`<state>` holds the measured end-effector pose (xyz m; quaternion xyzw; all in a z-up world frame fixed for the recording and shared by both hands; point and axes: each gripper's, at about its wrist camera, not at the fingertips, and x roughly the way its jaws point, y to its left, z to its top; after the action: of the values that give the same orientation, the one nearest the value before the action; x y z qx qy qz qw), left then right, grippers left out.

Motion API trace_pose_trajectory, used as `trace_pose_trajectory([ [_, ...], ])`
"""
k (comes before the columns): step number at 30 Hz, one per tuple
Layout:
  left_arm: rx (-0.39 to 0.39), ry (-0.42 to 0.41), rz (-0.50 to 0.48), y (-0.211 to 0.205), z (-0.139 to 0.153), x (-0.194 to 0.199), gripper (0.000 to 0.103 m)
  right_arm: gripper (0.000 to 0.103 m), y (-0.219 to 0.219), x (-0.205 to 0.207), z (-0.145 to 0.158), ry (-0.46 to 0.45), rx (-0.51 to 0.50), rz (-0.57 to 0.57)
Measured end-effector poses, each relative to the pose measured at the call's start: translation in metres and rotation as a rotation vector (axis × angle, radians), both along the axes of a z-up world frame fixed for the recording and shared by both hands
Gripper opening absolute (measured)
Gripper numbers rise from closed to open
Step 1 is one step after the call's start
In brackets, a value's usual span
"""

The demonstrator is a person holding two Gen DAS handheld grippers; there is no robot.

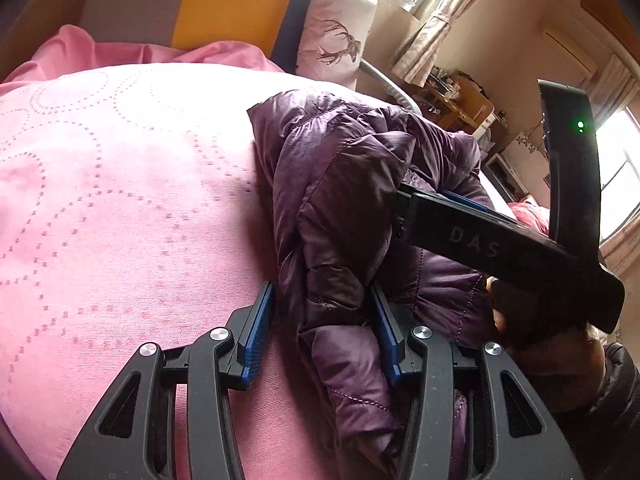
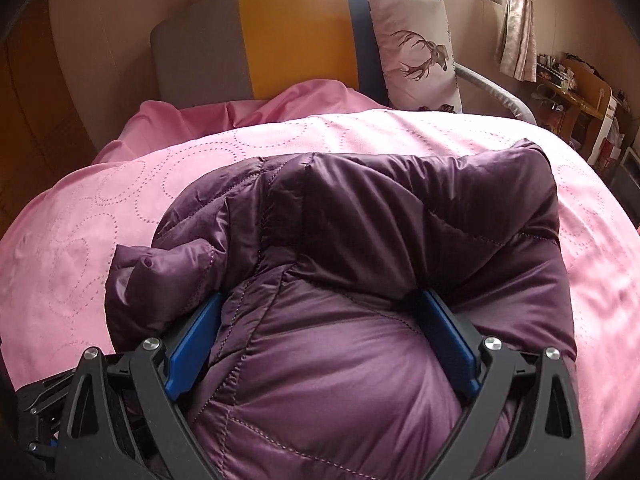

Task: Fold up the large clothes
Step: 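Open both tools and pull them back from the folded jacket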

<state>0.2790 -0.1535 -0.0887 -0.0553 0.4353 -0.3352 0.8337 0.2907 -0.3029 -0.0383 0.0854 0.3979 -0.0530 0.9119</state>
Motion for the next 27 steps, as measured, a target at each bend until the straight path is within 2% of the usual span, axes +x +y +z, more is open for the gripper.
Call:
trace_pose_trajectory([
  [1, 0.006, -0.005, 0.004, -0.001, 0.002, -0.001, 0.047, 0.095, -0.001, -0.001, 0.001, 0.0, -0.001, 0.001],
  [5, 0.059, -0.056, 0.062, 0.002, 0.017, -0.008, 0.07, 0.095, -0.01, -0.019, 0.025, -0.021, 0.064, -0.007],
  [8, 0.073, -0.1, 0.084, 0.007, 0.031, -0.016, 0.071, 0.096, -0.022, -0.05, 0.053, -0.082, 0.122, -0.047],
  [11, 0.089, -0.132, 0.104, 0.008, 0.04, -0.024, 0.073, 0.096, -0.026, -0.081, 0.064, -0.114, 0.121, -0.085],
  [14, 0.134, -0.183, 0.129, 0.009, 0.048, -0.037, 0.079, 0.096, -0.025, -0.106, 0.066, -0.111, 0.095, -0.118],
  [18, 0.18, -0.201, 0.167, 0.012, 0.053, -0.044, 0.084, 0.096, -0.014, -0.133, 0.062, -0.101, 0.056, -0.135],
  [21, 0.196, -0.21, 0.2, 0.019, 0.058, -0.052, 0.092, 0.098, -0.006, -0.151, 0.065, -0.119, 0.053, -0.148],
  [27, 0.187, -0.262, 0.223, 0.022, 0.076, -0.075, 0.097, 0.101, 0.003, -0.182, 0.072, -0.127, 0.024, -0.22],
])
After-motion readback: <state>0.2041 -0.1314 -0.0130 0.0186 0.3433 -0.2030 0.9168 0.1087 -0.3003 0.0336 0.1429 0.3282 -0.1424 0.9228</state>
